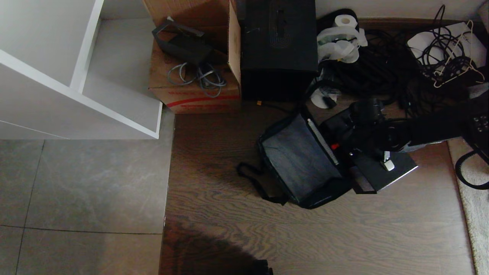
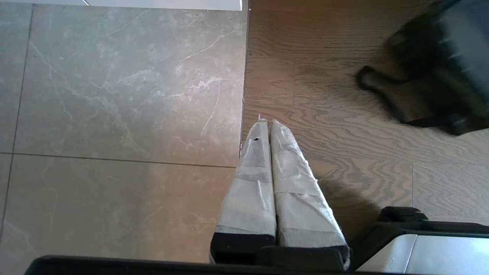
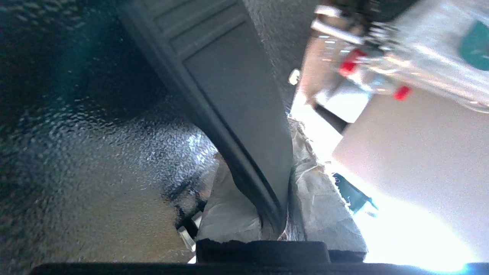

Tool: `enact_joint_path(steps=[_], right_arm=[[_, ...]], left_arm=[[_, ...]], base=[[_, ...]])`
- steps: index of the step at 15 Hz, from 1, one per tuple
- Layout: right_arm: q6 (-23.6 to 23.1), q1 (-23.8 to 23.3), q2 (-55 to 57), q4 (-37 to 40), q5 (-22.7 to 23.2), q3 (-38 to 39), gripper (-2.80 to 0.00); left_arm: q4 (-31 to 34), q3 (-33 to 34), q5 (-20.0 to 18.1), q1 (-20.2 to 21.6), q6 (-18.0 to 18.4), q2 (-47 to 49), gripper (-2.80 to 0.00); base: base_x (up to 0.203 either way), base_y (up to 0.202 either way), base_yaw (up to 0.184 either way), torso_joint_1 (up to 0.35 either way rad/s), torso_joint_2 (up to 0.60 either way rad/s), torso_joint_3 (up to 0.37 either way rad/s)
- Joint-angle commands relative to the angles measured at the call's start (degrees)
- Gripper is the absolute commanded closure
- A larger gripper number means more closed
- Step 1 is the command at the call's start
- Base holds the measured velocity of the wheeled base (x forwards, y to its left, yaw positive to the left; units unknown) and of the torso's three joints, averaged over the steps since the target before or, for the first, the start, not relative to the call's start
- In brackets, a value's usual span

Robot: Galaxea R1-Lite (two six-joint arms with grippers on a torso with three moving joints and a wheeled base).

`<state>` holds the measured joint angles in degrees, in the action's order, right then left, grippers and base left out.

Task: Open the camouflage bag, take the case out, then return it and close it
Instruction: Release the handle

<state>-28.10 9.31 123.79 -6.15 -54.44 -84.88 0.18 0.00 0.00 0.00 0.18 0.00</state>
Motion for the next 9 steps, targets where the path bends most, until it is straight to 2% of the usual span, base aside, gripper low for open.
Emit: enact_joint_path(steps=[1,4,9], right_arm=[[4.12,5.18,-2.29,3.62,-0.50,2.80,0.00],[4.90,5.30,-1.20,4.83,-0.92,2.29,0.00],[5.02,1.07,0.76,4.74,-0.79,0.78,0.00]], left_arm=[[-0.01,0.00,0.00,0.00,-0.01,0.09,0.00],[-0.01,0.00,0.00,0.00,-0.01,0.09,0.00],[-0.01,0.00,0.00,0.00,-0.01,0.09,0.00]], base=[[0.000,0.000,0.000,0.000,0.00,0.000],[0.000,0.000,0.000,0.000,0.00,0.000],[0.000,0.000,0.000,0.000,0.00,0.000]])
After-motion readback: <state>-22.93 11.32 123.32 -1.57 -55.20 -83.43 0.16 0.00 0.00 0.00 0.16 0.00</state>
